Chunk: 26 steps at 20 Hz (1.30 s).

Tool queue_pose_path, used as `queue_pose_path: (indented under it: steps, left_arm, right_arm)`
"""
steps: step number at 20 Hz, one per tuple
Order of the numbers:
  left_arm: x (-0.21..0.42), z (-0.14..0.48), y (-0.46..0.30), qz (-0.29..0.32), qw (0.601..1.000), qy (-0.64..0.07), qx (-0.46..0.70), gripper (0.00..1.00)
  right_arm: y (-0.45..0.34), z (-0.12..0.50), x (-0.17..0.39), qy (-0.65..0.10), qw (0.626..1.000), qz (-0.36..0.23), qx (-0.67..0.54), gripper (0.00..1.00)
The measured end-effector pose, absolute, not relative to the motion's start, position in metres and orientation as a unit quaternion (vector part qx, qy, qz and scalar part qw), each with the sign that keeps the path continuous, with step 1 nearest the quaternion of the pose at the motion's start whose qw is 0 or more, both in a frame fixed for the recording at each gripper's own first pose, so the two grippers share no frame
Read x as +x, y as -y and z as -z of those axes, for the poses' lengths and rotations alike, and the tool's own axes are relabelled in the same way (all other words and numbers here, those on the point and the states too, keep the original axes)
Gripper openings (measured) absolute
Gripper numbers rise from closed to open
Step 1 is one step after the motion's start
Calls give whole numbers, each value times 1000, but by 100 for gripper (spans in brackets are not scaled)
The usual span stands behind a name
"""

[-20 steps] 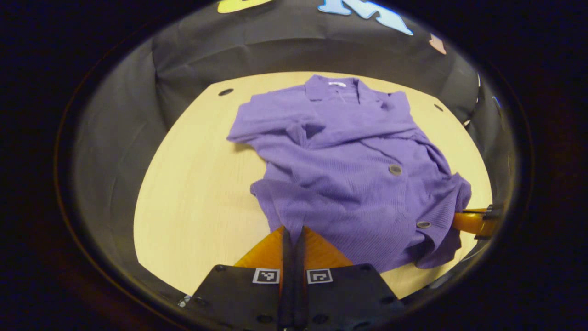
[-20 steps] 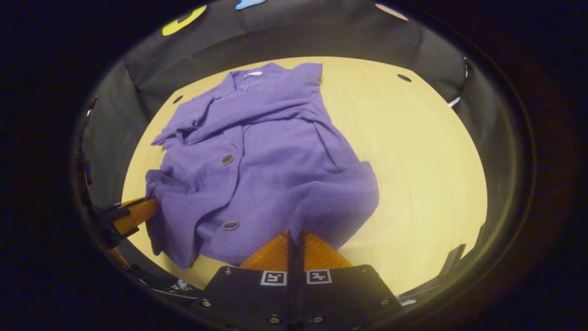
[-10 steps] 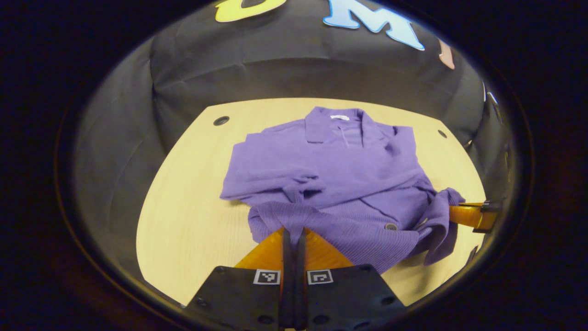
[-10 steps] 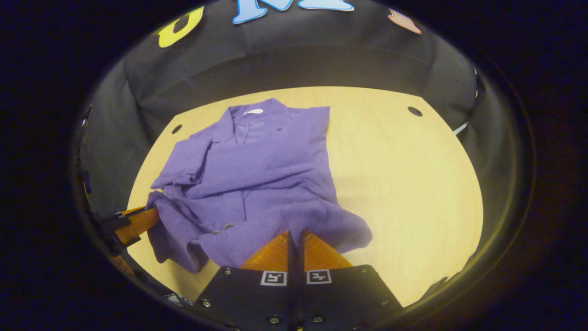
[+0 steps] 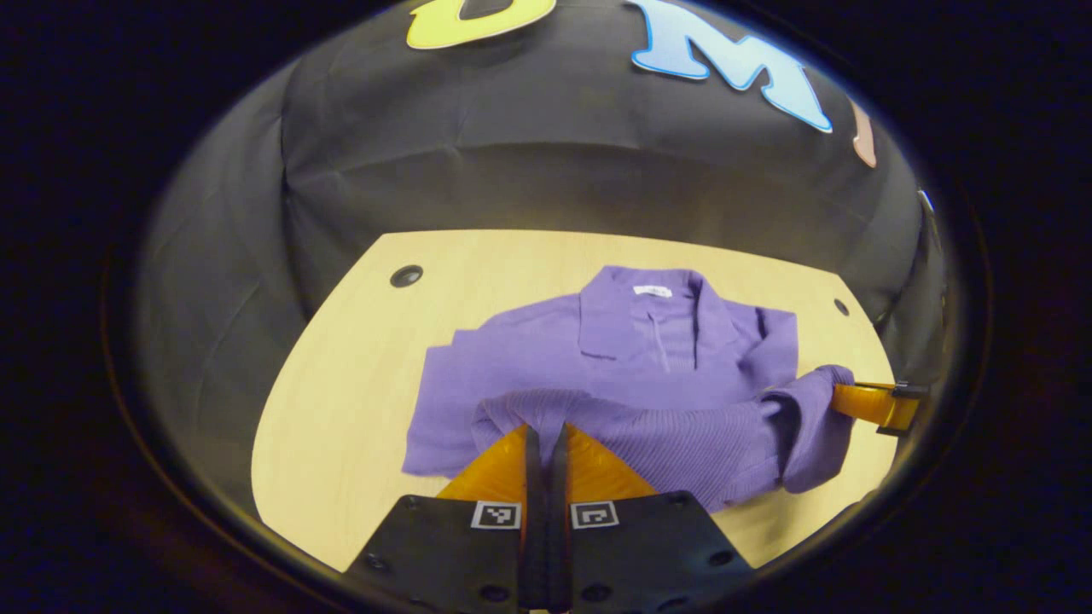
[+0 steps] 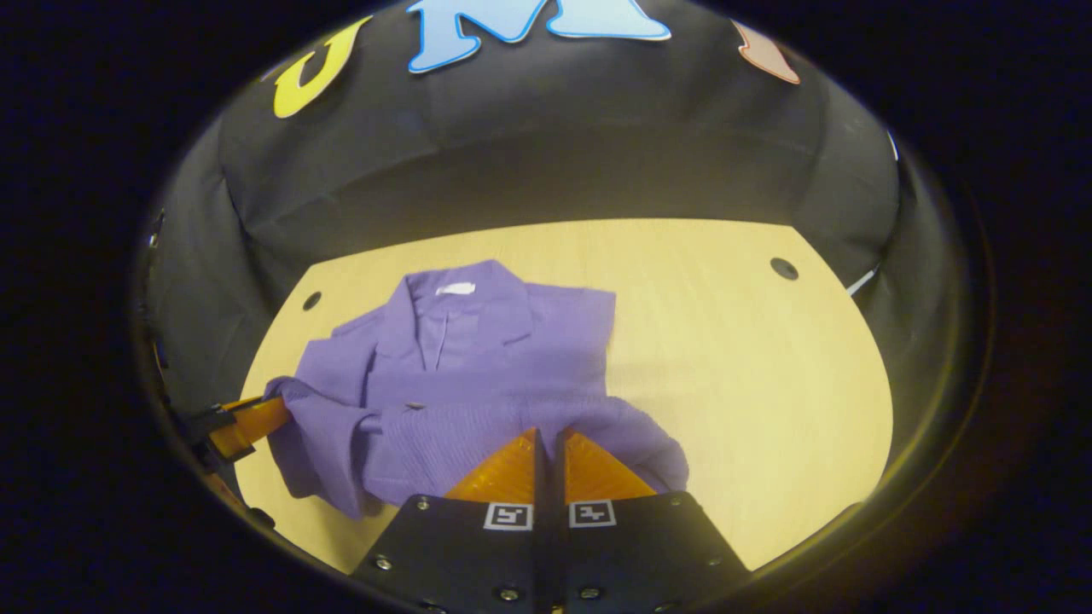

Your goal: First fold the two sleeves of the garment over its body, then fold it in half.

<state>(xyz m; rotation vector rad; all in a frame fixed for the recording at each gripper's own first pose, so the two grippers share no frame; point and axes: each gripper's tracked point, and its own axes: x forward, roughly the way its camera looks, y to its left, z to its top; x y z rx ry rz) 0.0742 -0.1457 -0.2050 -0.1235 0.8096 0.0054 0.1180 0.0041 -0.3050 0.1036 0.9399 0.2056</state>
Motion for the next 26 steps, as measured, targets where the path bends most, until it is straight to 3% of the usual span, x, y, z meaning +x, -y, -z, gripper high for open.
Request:
queue_pose_path:
  steps: [14,19,26]
  left_arm:
    - [213,212,144,-12,935,-349,-63,7]
    - [248,228,153,-7,941,-336,-48,6]
    - [252,251,152,-19,937,-344,-62,6]
  right_arm:
    - [-32,314,249,-398,911,-68,89,1]
    - [-31,336,273,-400,909,-54,102,1]
    - [-32,362,276,-415,902,-54,101,1]
